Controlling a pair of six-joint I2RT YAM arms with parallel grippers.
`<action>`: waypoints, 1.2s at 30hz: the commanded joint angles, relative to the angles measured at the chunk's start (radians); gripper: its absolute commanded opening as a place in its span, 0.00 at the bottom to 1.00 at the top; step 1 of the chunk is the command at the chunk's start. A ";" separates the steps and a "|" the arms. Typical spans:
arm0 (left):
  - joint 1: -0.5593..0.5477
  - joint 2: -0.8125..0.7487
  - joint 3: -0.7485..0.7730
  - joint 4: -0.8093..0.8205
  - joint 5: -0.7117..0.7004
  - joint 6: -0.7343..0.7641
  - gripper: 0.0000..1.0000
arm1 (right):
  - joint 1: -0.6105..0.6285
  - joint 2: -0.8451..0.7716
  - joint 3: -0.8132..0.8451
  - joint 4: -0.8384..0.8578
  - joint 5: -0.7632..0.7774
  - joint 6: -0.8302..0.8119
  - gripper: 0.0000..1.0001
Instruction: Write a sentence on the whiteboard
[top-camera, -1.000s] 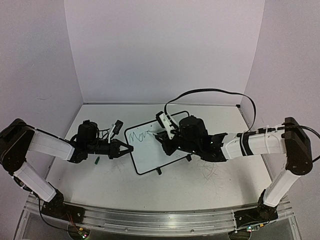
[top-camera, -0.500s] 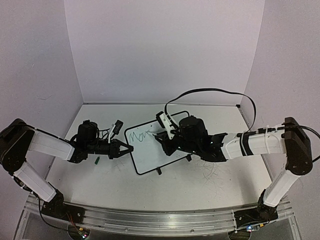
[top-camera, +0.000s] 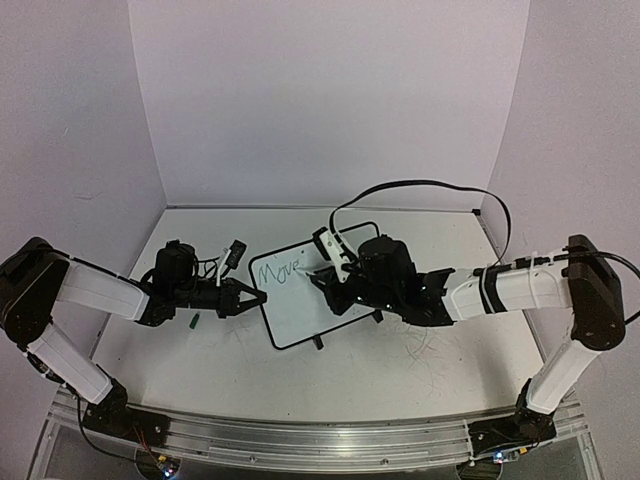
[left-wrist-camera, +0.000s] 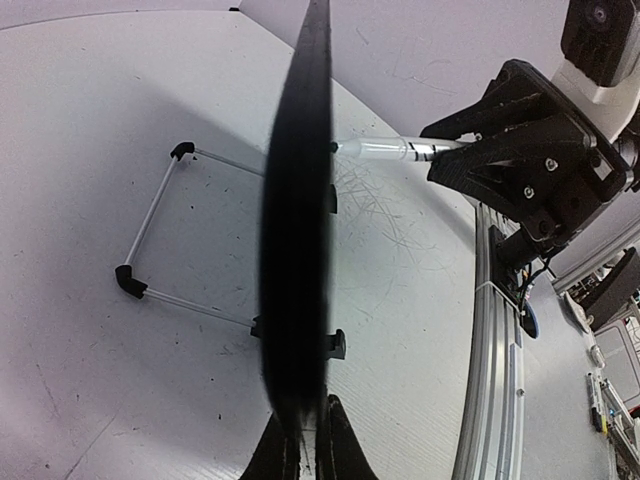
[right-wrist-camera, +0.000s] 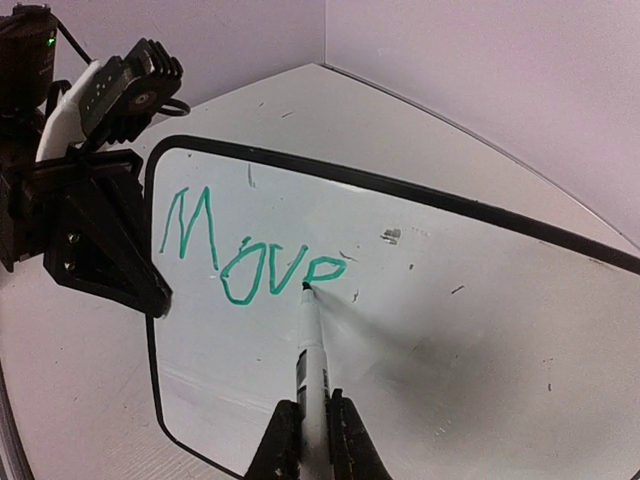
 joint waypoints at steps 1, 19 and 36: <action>0.000 -0.034 0.000 0.002 -0.024 0.058 0.00 | -0.003 -0.003 -0.020 -0.024 0.029 0.016 0.00; 0.000 -0.031 -0.002 -0.002 -0.026 0.060 0.00 | -0.002 -0.151 -0.114 0.117 0.036 -0.008 0.00; 0.000 -0.037 0.011 -0.032 -0.024 0.064 0.00 | -0.043 -0.225 -0.091 0.012 -0.027 -0.157 0.03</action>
